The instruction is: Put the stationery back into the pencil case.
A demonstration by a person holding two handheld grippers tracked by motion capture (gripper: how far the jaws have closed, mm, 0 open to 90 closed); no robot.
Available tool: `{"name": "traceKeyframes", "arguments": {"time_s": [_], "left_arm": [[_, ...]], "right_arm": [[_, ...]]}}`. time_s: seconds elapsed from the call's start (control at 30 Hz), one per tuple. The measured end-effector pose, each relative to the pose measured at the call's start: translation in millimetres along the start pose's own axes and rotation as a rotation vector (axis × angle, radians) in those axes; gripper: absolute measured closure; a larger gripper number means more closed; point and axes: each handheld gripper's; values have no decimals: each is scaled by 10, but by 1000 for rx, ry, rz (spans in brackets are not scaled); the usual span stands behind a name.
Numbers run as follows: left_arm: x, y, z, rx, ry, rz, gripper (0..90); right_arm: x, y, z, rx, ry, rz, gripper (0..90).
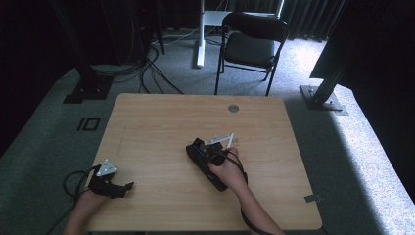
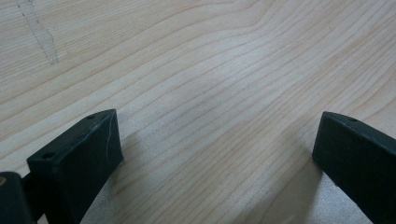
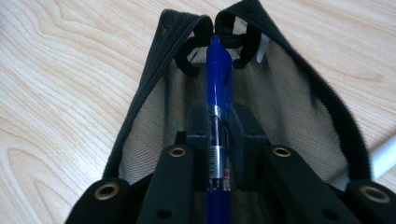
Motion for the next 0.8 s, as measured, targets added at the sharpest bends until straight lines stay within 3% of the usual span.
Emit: {"name": "traceKeyframes", "arguments": {"time_s": [0.4, 0.5, 0.6, 0.7, 0.73, 0.8], "left_arm": [[0, 0, 0, 0, -1, 0, 16], [0, 0, 0, 0, -1, 1, 16], [1, 0, 0, 0, 0, 2, 16], [0, 0, 0, 0, -1, 0, 16], [0, 0, 0, 0, -1, 0, 16], [1, 0, 0, 0, 0, 1, 16]], "right_arm": [[21, 20, -9, -1, 32, -9, 739], [7, 43, -101, -37, 37, -2, 732], [-62, 102, -298, -111, 63, 32, 724], [-125, 135, -402, -141, 64, 48, 717], [-195, 165, -485, -171, 44, 57, 715], [-235, 177, -518, -175, 46, 75, 710]]}}
Point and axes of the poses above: each handheld gripper's, and its own axes: z roughly forward along the jaws, y roughly out of its top, x roughly to its left, and after that the axes turned 7 degrees about -y, right-handed
